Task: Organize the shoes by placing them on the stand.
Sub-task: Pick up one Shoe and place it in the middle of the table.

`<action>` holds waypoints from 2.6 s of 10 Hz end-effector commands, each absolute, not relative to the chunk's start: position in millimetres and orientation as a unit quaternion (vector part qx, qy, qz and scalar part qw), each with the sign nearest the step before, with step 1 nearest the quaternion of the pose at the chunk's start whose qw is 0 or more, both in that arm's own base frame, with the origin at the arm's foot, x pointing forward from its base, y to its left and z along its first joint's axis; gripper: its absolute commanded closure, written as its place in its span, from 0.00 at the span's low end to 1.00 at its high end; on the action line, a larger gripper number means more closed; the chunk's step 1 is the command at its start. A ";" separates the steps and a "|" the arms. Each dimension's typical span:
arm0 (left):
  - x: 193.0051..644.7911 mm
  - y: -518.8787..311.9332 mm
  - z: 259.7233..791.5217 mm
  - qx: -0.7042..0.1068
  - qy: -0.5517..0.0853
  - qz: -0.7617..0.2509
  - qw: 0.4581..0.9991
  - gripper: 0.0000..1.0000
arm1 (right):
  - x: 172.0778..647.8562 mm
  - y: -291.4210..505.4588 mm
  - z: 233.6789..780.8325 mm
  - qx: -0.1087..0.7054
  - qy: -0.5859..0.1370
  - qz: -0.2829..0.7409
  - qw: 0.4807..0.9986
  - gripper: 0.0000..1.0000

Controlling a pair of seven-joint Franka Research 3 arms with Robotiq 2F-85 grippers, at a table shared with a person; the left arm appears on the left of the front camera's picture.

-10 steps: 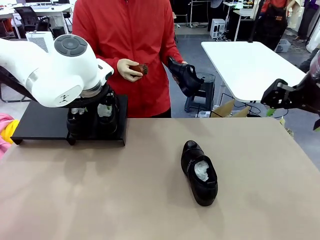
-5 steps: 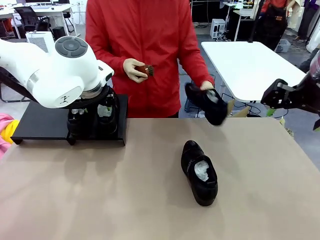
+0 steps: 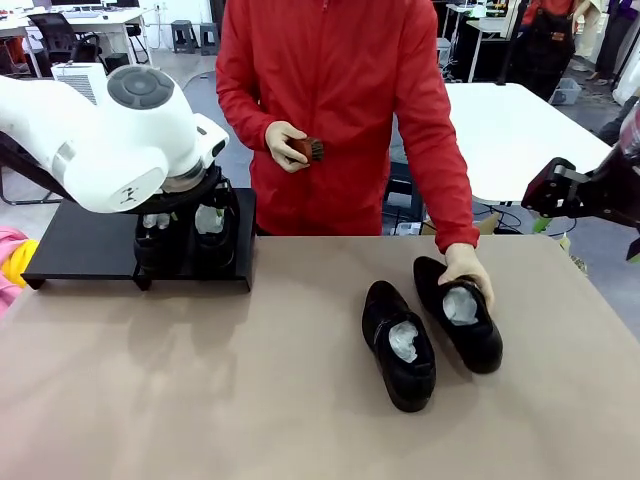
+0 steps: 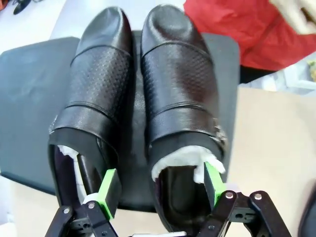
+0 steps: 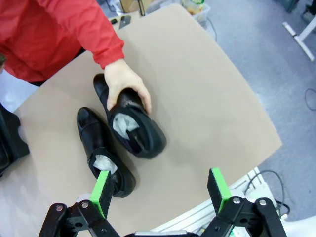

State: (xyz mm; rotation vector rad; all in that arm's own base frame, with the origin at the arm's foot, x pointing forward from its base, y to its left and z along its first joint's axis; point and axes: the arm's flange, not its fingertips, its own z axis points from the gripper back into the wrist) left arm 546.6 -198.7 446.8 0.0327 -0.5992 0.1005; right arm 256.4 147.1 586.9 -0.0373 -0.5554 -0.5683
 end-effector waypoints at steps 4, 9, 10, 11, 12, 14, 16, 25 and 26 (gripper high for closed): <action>480.6 -197.0 514.4 -0.009 -0.348 0.019 0.937 0.13 | 257.3 147.3 590.0 -0.008 -0.266 -0.269 0.926 0.00; 397.6 -202.8 546.0 -0.071 -0.219 -0.139 0.963 0.13 | 257.3 147.3 590.0 -0.008 -0.266 -0.269 0.926 0.00; 393.8 -198.1 547.0 -0.084 -0.174 -0.170 0.966 0.13 | 257.3 147.3 590.0 -0.008 -0.266 -0.269 0.926 0.00; 391.2 -194.3 547.3 -0.084 -0.132 -0.190 0.969 0.13 | 257.3 147.3 590.0 -0.008 -0.266 -0.269 0.926 0.00; 391.3 -196.0 548.6 -0.077 -0.114 -0.203 0.970 0.13 | 257.3 147.3 590.0 -0.008 -0.266 -0.269 0.926 0.00; 396.7 -197.3 547.1 -0.053 -0.086 -0.205 0.974 0.13 | 257.3 147.3 590.0 -0.008 -0.266 -0.269 0.926 0.00; 385.9 -192.0 541.4 -0.076 -0.089 -0.196 0.974 0.13 | 257.3 147.3 590.0 -0.008 -0.266 -0.269 0.926 0.00; 385.9 -192.0 541.4 -0.076 -0.089 -0.196 0.974 0.13 | 306.0 183.1 557.2 -0.014 -0.158 -0.165 0.973 0.00; 385.9 -192.0 541.4 -0.076 -0.089 -0.196 0.974 0.13 | 315.3 190.6 547.6 -0.010 -0.129 -0.143 0.981 0.00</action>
